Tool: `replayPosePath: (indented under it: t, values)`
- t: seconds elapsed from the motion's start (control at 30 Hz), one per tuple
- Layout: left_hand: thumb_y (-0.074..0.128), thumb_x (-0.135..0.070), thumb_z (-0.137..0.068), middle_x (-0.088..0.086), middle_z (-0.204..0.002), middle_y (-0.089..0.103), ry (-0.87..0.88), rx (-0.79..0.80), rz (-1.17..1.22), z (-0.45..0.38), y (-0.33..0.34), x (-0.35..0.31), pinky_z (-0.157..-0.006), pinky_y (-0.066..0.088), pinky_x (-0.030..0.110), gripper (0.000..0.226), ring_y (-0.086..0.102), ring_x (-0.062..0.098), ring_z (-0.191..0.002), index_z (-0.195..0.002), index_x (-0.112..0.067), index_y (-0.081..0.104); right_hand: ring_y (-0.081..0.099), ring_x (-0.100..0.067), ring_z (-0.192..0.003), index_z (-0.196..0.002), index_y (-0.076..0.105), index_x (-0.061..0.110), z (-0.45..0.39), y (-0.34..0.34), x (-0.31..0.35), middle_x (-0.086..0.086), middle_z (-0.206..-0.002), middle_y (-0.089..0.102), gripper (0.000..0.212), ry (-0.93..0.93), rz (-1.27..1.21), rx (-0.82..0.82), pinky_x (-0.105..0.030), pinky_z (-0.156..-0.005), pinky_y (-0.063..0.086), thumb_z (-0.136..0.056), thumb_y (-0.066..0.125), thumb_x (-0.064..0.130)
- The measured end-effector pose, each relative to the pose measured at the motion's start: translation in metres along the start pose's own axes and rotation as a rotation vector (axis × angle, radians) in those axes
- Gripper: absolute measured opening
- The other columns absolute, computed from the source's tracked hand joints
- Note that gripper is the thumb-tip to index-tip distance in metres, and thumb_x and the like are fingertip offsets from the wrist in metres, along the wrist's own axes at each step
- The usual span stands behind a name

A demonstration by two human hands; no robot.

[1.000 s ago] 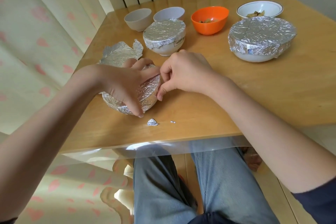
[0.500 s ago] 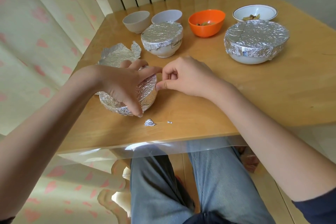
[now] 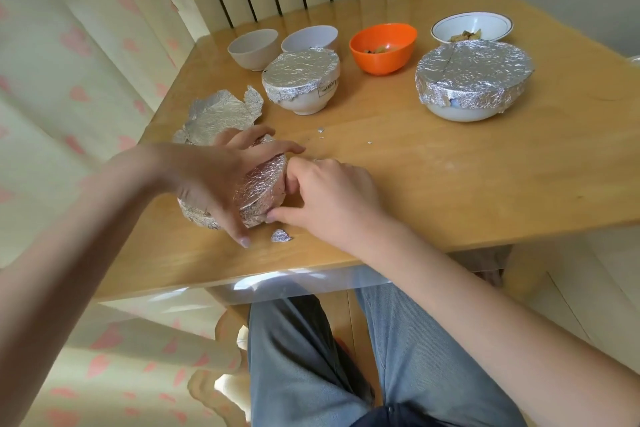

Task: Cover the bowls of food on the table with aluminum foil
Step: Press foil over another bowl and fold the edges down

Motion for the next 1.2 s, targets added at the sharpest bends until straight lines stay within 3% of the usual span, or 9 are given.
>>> replayPosePath:
  t: [0.2,0.33,0.47,0.67,0.9,1.0,1.07,1.13,1.2]
  values:
    - [0.092,-0.053,-0.047,-0.032,-0.144,-0.015,-0.02,-0.002,-0.041,-0.001,0.0,0.002,-0.114,0.024,0.048,0.132,-0.009,0.011,-0.144,-0.094,-0.085,-0.027,0.061,-0.015,-0.084,-0.072,0.059,0.025,-0.017,-0.005,-0.008,0.007,-0.082,0.067,0.033,-0.011,-0.043,0.061,-0.027,-0.066,0.042,-0.07,0.073,0.055]
    - [0.091,-0.054,-0.048,-0.033,-0.143,-0.016,-0.008,-0.01,-0.048,-0.001,0.0,0.004,-0.115,0.024,0.048,0.13,-0.012,0.011,-0.144,-0.114,-0.081,-0.018,0.054,-0.018,-0.075,-0.068,0.059,0.022,-0.033,-0.02,-0.009,0.007,-0.069,0.056,0.055,-0.022,0.156,0.039,-0.026,-0.062,0.034,-0.052,0.073,0.073]
    - [0.092,-0.053,-0.046,-0.036,-0.139,-0.012,0.03,-0.036,-0.016,-0.002,0.0,0.003,-0.114,0.026,0.047,0.126,-0.009,0.006,-0.14,-0.099,-0.087,-0.017,0.059,-0.013,-0.072,-0.063,0.068,0.02,-0.051,-0.015,-0.01,0.01,-0.06,0.06,0.058,-0.034,0.15,0.143,-0.023,-0.054,0.033,-0.04,0.077,0.073]
    - [0.092,-0.041,-0.053,-0.033,-0.134,0.001,0.051,-0.07,0.013,-0.003,-0.002,0.002,-0.111,0.031,0.048,0.114,0.0,0.005,-0.137,-0.115,-0.071,0.001,0.05,-0.003,-0.057,-0.055,0.064,0.02,-0.045,-0.011,-0.021,0.009,-0.052,0.057,0.048,-0.024,-0.004,0.175,-0.023,-0.051,0.03,-0.051,0.078,0.066]
    - [0.091,-0.039,-0.05,-0.026,-0.132,0.005,0.021,-0.054,-0.021,-0.007,-0.004,0.004,-0.107,0.036,0.049,0.112,0.005,0.008,-0.134,-0.12,-0.062,0.008,0.06,-0.014,-0.095,-0.057,0.058,0.02,-0.065,-0.022,-0.014,0.009,-0.086,0.071,0.057,-0.067,0.119,0.144,-0.024,-0.06,0.035,-0.041,0.076,0.071]
    - [0.093,-0.049,-0.043,-0.028,-0.135,0.0,0.026,-0.025,-0.038,-0.009,-0.002,0.003,-0.11,0.032,0.046,0.12,0.001,0.01,-0.138,-0.122,-0.065,0.003,0.059,-0.014,-0.089,-0.078,0.065,0.025,-0.048,-0.014,-0.028,0.012,-0.081,0.063,0.04,-0.014,0.024,0.237,-0.027,-0.061,0.035,-0.059,0.079,0.058]
    - [0.089,-0.064,-0.032,-0.038,-0.142,-0.015,0.02,0.034,-0.007,-0.008,0.003,0.007,-0.115,0.023,0.049,0.14,-0.012,0.005,-0.143,-0.128,-0.069,-0.012,0.056,-0.019,-0.104,-0.107,0.064,0.024,-0.029,0.0,-0.04,0.005,-0.104,0.062,0.032,0.047,0.002,0.253,-0.03,-0.075,0.042,-0.079,0.073,0.037]
    - [0.073,-0.086,-0.025,-0.045,-0.134,-0.038,0.046,0.044,0.08,-0.003,0.0,0.012,-0.119,0.004,0.053,0.145,-0.034,-0.002,-0.138,-0.124,-0.07,-0.032,0.055,-0.021,-0.113,-0.122,0.06,0.017,-0.012,0.006,-0.044,-0.003,-0.121,0.06,0.029,0.12,-0.185,0.106,-0.032,-0.092,0.042,-0.093,0.057,0.021]
    - [0.052,-0.099,-0.038,-0.043,-0.135,-0.038,0.118,-0.064,0.178,0.006,-0.011,0.016,-0.119,-0.004,0.045,0.128,-0.034,-0.009,-0.134,-0.13,-0.067,-0.031,0.056,-0.023,-0.113,-0.122,0.061,0.008,-0.002,0.004,-0.048,-0.009,-0.122,0.063,0.028,0.222,-0.489,-0.056,-0.03,-0.096,0.04,-0.099,0.047,0.016]
Point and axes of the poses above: each hand's wrist, its own z-axis away from the middle knuckle, its own y-axis out of the palm, x = y × z, the point moved 9 cm from there along -z, towards the middle knuckle
